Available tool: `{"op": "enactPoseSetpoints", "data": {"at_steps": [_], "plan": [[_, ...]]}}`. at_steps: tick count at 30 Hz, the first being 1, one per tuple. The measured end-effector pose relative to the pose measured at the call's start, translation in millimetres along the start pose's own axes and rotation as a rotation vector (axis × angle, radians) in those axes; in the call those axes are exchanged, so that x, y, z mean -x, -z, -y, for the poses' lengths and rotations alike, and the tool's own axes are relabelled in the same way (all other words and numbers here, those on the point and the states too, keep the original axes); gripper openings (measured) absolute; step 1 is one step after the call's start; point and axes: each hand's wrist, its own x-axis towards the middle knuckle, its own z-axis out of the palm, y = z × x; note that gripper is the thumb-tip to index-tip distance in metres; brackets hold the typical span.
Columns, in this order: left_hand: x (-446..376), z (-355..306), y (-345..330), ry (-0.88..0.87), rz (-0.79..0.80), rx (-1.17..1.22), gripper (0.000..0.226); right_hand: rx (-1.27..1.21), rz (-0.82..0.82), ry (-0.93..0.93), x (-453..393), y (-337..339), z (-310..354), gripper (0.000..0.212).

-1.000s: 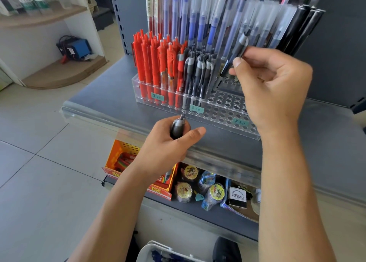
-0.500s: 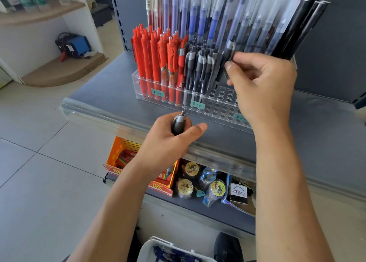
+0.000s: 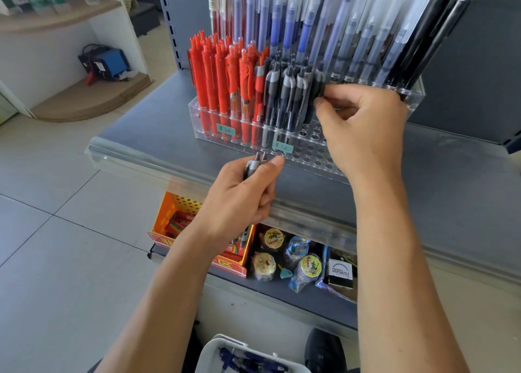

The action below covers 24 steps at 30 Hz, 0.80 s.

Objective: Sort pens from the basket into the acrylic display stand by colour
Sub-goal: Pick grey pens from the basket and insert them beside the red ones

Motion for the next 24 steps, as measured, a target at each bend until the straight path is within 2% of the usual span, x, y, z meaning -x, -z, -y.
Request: {"op": "enactPoseSetpoints", "data": {"at_steps": [4,6,10,12,19,24], "plan": [[0.5,0.4,1.2,-0.039,0.036,0.027,0.039,0.013,-0.008,-0.047,3.4,6.5,5.8,0.012],[1.2,-0.9,0.3,-0.081,0.038,0.037,0.04,-0.027,0.062,-0.037,6.2,15.4,13.5,0.009],[3.6,-1.2,-2.8,-0.175,0.019,0.07,0.039,-0.048,0.577,0.008,16.7,28.9,30.7,0.014],[4.9,-0.9,-3.5,-0.196,0.013,0.04,0.038,-0.044,0.693,0.029,20.1,27.7,30.6,0.012],[8.1,-1.1,-1.4,-0.167,0.016,-0.116,0.026,-0.062,0.711,0.047,19.5,27.1,25.5,0.004],[6.8,-4.6,-2.0,-0.168,0.045,-0.09,0.022,-0.158,0.701,0.028,19.3,26.7,26.4,0.004]]}}
